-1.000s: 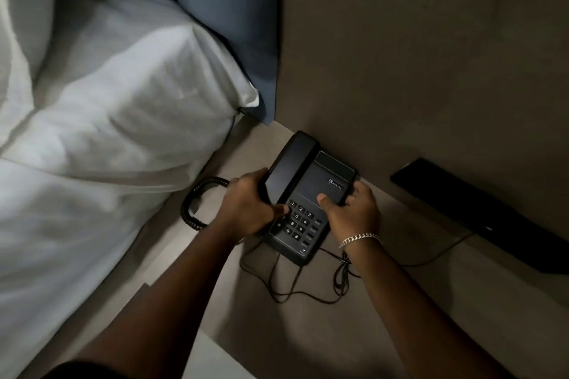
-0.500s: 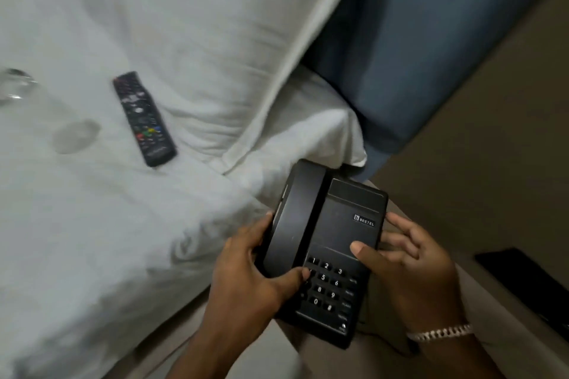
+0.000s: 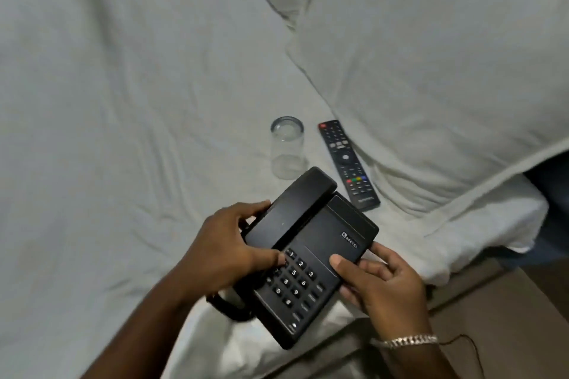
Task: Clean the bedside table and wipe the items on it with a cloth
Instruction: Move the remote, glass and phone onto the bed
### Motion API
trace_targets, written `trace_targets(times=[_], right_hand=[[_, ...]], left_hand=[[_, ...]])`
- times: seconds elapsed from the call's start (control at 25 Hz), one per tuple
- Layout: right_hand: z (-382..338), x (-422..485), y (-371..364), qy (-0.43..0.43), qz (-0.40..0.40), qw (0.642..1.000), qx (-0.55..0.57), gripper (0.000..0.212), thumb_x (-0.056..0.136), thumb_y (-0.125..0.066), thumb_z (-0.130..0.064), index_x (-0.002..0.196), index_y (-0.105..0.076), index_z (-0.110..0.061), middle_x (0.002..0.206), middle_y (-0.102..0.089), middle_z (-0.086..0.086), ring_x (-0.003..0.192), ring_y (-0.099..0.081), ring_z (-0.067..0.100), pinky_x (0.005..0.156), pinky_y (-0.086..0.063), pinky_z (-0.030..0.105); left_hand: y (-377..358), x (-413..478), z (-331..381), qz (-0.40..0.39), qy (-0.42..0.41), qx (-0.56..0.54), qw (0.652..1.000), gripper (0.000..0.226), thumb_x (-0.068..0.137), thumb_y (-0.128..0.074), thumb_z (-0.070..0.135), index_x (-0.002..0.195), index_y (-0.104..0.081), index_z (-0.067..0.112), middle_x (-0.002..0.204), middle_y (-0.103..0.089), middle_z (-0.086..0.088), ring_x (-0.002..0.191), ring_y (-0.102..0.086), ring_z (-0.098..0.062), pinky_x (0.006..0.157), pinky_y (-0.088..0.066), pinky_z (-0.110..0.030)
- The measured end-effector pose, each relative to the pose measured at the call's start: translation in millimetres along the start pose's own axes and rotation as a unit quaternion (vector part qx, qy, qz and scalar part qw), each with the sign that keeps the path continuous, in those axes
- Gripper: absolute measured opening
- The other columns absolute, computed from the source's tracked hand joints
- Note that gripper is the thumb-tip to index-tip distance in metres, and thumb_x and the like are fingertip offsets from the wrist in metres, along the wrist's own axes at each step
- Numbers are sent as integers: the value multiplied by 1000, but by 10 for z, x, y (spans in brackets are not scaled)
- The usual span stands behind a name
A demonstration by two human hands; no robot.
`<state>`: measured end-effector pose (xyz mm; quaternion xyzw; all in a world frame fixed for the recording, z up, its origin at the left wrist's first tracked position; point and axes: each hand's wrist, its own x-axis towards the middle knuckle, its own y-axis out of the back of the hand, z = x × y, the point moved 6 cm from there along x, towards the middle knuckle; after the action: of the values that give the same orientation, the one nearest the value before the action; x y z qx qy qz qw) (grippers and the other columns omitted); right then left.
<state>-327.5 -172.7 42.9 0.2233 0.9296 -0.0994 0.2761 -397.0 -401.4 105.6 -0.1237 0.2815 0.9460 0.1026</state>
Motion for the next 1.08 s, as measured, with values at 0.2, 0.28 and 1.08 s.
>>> trace_targets(times=[0.2,0.28,1.08], right_hand=[[234,75,-483,5,64,997,38,69,59,-87,-5,117,-53,-19,90,-66,14,82,-68,27,63,-56,33],[251,102,-474,6,70,996,52,64,63,-85,-4,116,-53,-18,93,-67,15,83,-69,26,61,-57,32],[608,-1401,4399,177,360,916,-27,13,79,-71,-13,89,-69,-21,91,-73,-2,85,-68,12,72,-55,18]], left_hand=[[195,554,-338,-98,1,10,995,80,52,-86,25,128,-61,29,107,-71,8,98,-68,-8,92,-56,-35],[102,554,-346,-74,-9,35,997,84,61,-85,21,137,-51,27,124,-66,7,112,-63,-12,97,-51,-30],[-4849,-2338,1551,-239,-250,-54,937,22,90,-60,10,108,-64,21,100,-66,12,92,-62,3,75,-50,-9]])
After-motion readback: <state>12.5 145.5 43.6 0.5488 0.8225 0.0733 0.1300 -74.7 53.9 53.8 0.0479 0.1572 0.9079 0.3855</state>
